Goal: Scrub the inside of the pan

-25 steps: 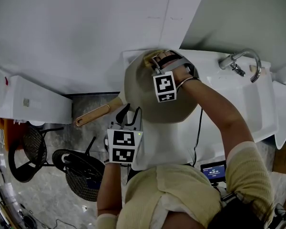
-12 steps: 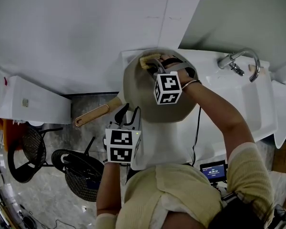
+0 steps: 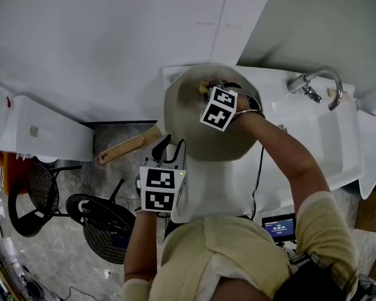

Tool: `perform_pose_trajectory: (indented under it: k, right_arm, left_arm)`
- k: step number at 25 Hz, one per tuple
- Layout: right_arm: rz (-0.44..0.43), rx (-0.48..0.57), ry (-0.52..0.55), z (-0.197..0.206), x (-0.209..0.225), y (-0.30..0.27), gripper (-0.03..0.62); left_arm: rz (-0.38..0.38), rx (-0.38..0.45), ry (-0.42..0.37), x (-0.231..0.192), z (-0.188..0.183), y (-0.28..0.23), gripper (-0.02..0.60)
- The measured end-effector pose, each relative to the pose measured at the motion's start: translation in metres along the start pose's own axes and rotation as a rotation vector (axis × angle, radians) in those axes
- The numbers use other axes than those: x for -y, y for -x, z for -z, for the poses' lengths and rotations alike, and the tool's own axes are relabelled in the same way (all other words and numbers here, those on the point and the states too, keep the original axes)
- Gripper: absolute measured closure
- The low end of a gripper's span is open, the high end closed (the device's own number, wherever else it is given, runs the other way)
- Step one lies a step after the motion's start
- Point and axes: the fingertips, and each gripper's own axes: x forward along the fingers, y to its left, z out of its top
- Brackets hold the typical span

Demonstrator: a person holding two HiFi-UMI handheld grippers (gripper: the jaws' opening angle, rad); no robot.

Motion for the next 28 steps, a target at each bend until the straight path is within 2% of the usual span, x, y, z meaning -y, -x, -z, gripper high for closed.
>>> perform_pose_trajectory:
  k: [2, 7, 12, 17, 28]
  right_arm:
    - [-0.02, -0.009, -0.089, 0.001, 0.001, -0.004, 0.516]
    - [-0.055, 0.019, -0.233, -0.006, 0.001, -0.01, 0.516]
    - [-0.092, 0.076, -0.289, -0.02, 0.0, -0.011, 0.516]
    - [-0.157, 0.137, -0.268, -0.038, -0.013, -0.007, 0.516]
    - [-0.313, 0.203, -0.086, -0.064, -0.064, 0.009, 0.516]
  left_arm:
    - [-0.001, 0.001, 0.002, 0.0, 0.0, 0.0, 0.399]
    - [0.003, 0.0, -0.002, 0.001, 0.0, 0.0, 0.398]
    - [0.006, 0.004, 0.001, 0.001, 0.0, 0.001, 0.399]
    - [0.007, 0.004, 0.001, 0.001, 0.0, 0.001, 0.399]
    - [0.007, 0.007, -0.001, 0.001, 0.0, 0.0, 0.399]
